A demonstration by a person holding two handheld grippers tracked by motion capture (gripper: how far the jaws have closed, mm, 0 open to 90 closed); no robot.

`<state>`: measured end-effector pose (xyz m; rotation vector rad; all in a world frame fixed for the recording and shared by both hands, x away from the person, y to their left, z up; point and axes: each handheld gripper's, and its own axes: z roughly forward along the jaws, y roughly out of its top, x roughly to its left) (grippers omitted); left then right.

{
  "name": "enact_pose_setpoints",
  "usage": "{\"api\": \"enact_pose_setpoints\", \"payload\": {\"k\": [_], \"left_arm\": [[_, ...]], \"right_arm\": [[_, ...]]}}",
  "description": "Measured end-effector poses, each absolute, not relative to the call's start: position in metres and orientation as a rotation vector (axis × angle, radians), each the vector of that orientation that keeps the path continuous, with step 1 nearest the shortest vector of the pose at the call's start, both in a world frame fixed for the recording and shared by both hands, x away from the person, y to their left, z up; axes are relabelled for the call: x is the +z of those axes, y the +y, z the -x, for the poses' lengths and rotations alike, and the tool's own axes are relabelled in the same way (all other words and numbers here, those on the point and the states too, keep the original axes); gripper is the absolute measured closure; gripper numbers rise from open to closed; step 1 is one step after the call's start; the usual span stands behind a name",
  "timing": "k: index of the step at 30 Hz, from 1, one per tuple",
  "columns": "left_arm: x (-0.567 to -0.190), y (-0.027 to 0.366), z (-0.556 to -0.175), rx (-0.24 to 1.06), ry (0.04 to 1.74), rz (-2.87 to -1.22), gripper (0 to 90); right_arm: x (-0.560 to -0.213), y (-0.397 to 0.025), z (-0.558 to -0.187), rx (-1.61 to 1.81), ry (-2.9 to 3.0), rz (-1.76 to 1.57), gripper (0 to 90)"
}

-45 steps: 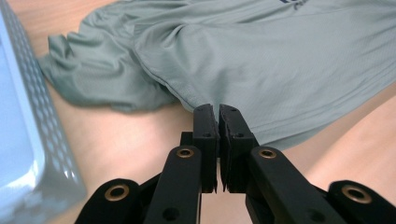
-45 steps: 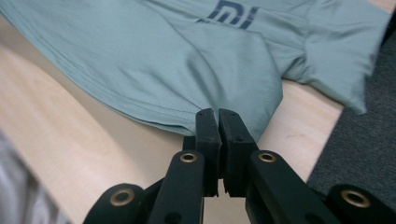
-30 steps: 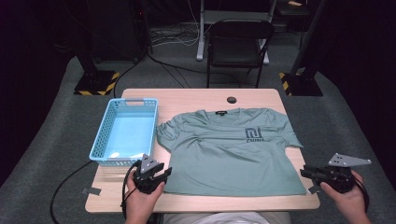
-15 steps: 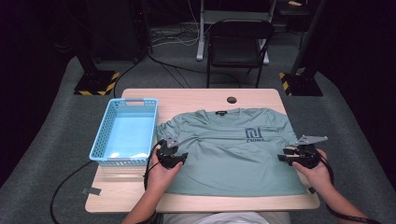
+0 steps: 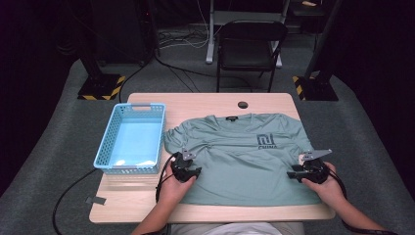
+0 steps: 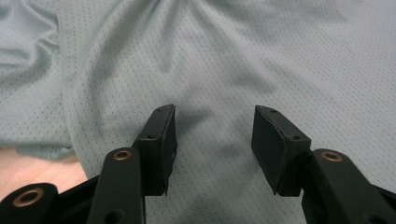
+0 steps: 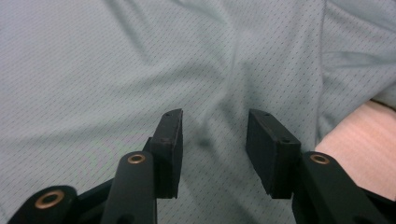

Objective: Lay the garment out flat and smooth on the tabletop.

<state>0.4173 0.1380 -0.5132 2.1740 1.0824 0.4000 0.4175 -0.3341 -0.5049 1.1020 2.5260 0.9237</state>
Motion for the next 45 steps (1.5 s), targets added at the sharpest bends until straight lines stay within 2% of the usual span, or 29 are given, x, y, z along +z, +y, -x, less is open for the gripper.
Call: {"api": "enact_pose_setpoints", "payload": {"k": [7, 10, 13, 20, 26, 33, 45], "left_arm": [[-0.509, 0.147, -0.391, 0.319, 1.072, -2.213, 51.9], [-0.501, 0.148, -0.395, 0.366, 1.070, -2.211, 52.3], [-0.491, 0.146, -0.415, 0.439, 1.072, -2.165, 48.4], [-0.496, 0.135, -0.477, 0.485, 1.142, -2.056, 45.5], [-0.508, 0.133, -0.521, 0.499, 1.231, -2.023, 44.2], [-0.517, 0.130, -0.533, 0.529, 1.244, -2.046, 44.1], [-0.520, 0.153, -0.534, 0.598, 1.383, -1.941, 45.2]], "right_arm": [[-0.501, -0.339, -0.395, 0.929, 2.619, -1.110, 62.9], [-0.496, -0.339, -0.396, 0.941, 2.591, -1.076, 61.0], [-0.486, -0.339, -0.412, 0.991, 2.456, -1.054, 54.0], [-0.485, -0.339, -0.478, 1.050, 2.277, -1.162, 53.8], [-0.499, -0.328, -0.526, 0.927, 2.323, -1.199, 49.4], [-0.507, -0.316, -0.543, 0.892, 2.337, -1.169, 48.9], [-0.509, -0.284, -0.557, 0.914, 2.386, -1.095, 46.3]]}}
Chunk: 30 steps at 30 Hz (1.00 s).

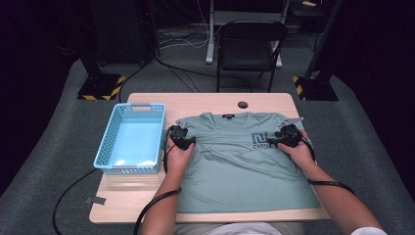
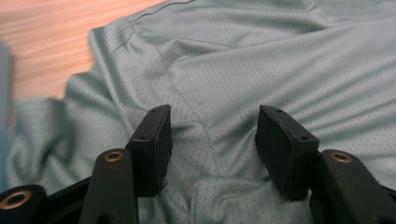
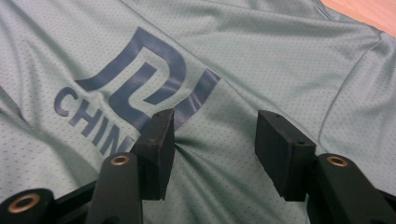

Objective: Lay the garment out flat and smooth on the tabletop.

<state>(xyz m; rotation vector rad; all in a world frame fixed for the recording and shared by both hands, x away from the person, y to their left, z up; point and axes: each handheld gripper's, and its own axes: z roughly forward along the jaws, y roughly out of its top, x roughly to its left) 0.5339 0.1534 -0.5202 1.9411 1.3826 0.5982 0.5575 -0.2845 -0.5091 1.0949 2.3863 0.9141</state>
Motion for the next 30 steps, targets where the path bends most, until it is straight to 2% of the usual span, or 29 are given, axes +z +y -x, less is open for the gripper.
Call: {"api": "enact_pose_setpoints", "payload": {"k": [8, 15, 19, 24, 30], "left_arm": [[-0.519, 0.149, -0.552, 0.601, 1.401, -1.944, 45.1], [-0.521, 0.127, -0.575, 0.586, 1.322, -1.955, 43.9], [-0.523, 0.113, -0.590, 0.564, 1.212, -1.988, 43.5], [-0.523, 0.100, -0.605, 0.545, 1.184, -2.003, 43.5], [-0.523, 0.102, -0.607, 0.557, 1.208, -1.991, 43.9]], "right_arm": [[-0.508, -0.294, -0.585, 0.886, 2.319, -1.228, 46.2], [-0.507, -0.321, -0.595, 0.784, 2.209, -1.257, 46.3], [-0.509, -0.341, -0.593, 0.781, 2.136, -1.317, 47.3], [-0.511, -0.361, -0.585, 0.777, 2.051, -1.379, 48.1], [-0.512, -0.360, -0.585, 0.764, 2.019, -1.383, 48.3]]}}
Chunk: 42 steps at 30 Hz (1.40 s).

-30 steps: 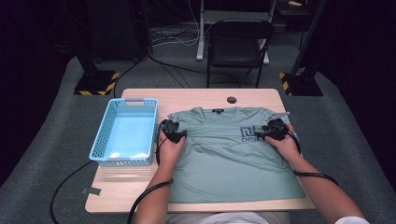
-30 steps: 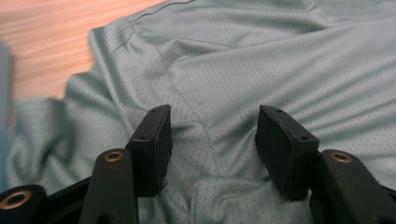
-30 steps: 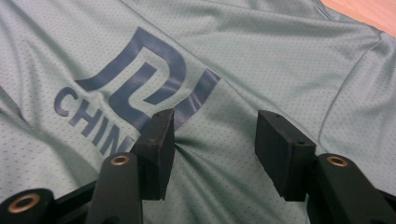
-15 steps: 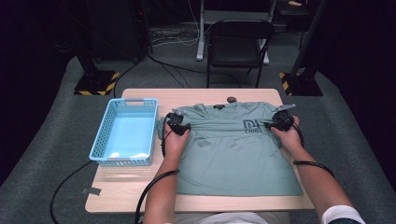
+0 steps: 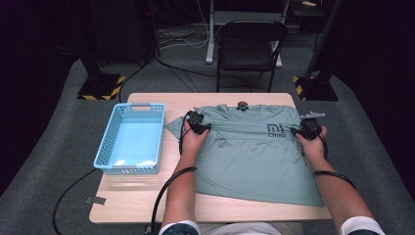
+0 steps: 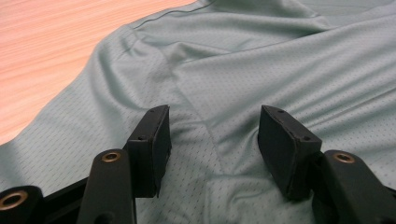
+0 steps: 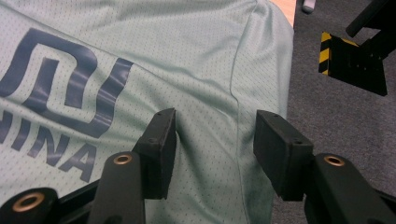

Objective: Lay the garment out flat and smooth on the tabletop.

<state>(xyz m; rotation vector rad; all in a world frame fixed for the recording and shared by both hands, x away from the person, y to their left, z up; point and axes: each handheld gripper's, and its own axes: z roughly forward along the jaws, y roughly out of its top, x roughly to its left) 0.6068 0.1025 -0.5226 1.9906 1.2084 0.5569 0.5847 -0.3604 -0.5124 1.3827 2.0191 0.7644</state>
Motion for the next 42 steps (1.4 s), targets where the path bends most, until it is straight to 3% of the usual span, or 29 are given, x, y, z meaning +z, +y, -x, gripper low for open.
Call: {"api": "enact_pose_setpoints", "payload": {"k": [13, 33, 42], "left_arm": [[-0.519, 0.123, -0.603, 0.597, 1.373, -1.933, 43.8], [-0.505, 0.135, -0.573, 0.569, 1.334, -1.920, 43.4], [-0.493, 0.126, -0.534, 0.547, 1.204, -1.950, 42.8]], "right_arm": [[-0.509, -0.332, -0.601, 0.757, 2.048, -1.417, 44.9], [-0.487, -0.313, -0.584, 0.835, 2.127, -1.360, 38.2], [-0.469, -0.304, -0.547, 0.942, 2.121, -1.299, 33.9]]}}
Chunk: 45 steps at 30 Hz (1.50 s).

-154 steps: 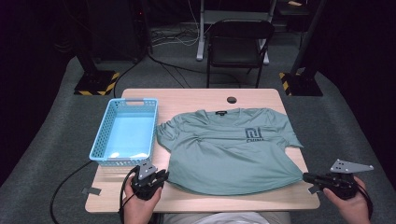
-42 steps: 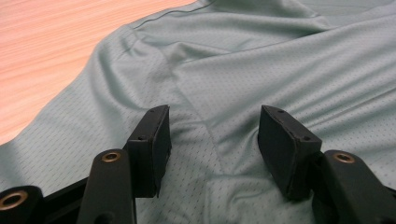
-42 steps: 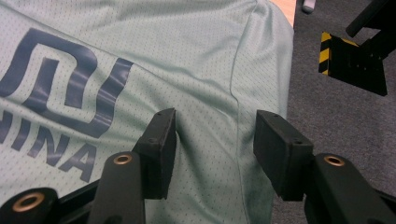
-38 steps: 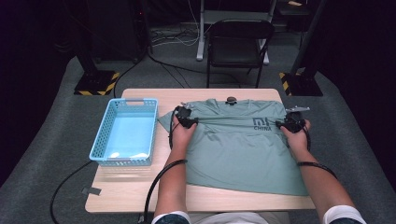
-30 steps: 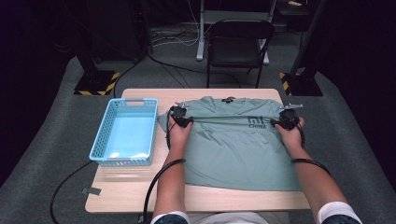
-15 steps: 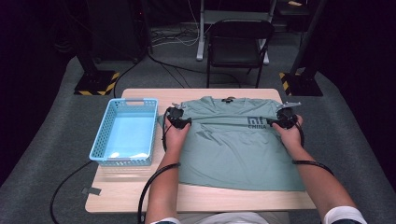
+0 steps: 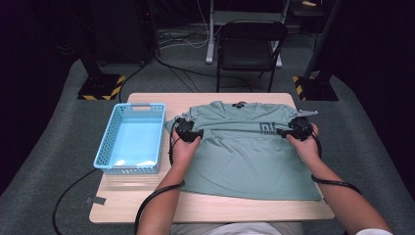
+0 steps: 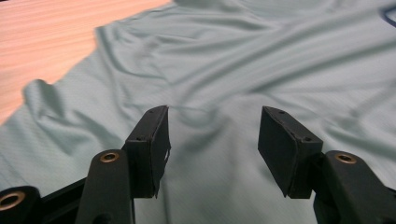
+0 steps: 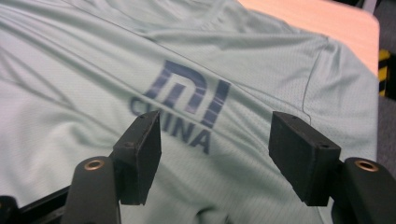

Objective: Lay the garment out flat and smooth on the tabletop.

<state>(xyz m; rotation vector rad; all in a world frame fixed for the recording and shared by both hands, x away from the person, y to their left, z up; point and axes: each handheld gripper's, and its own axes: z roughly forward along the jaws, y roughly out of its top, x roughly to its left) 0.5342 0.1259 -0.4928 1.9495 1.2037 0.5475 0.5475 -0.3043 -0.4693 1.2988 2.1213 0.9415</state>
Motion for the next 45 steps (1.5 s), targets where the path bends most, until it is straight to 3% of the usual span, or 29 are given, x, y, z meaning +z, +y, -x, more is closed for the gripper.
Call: {"api": "enact_pose_setpoints", "payload": {"k": [12, 20, 27, 45], "left_arm": [[-0.510, 0.123, -0.482, 0.488, 1.144, -2.028, 42.0], [-0.519, 0.125, -0.466, 0.485, 1.122, -2.091, 41.8], [-0.521, 0.130, -0.451, 0.480, 1.108, -2.081, 41.3], [-0.508, 0.130, -0.338, 0.334, 1.017, -2.293, 41.8]], "right_arm": [[-0.486, -0.290, -0.478, 1.022, 2.232, -1.194, 37.8], [-0.514, -0.290, -0.463, 0.934, 2.308, -1.202, 37.8], [-0.517, -0.297, -0.454, 0.975, 2.287, -1.237, 37.4], [-0.509, -0.310, -0.346, 0.891, 2.471, -1.139, 38.8]]}}
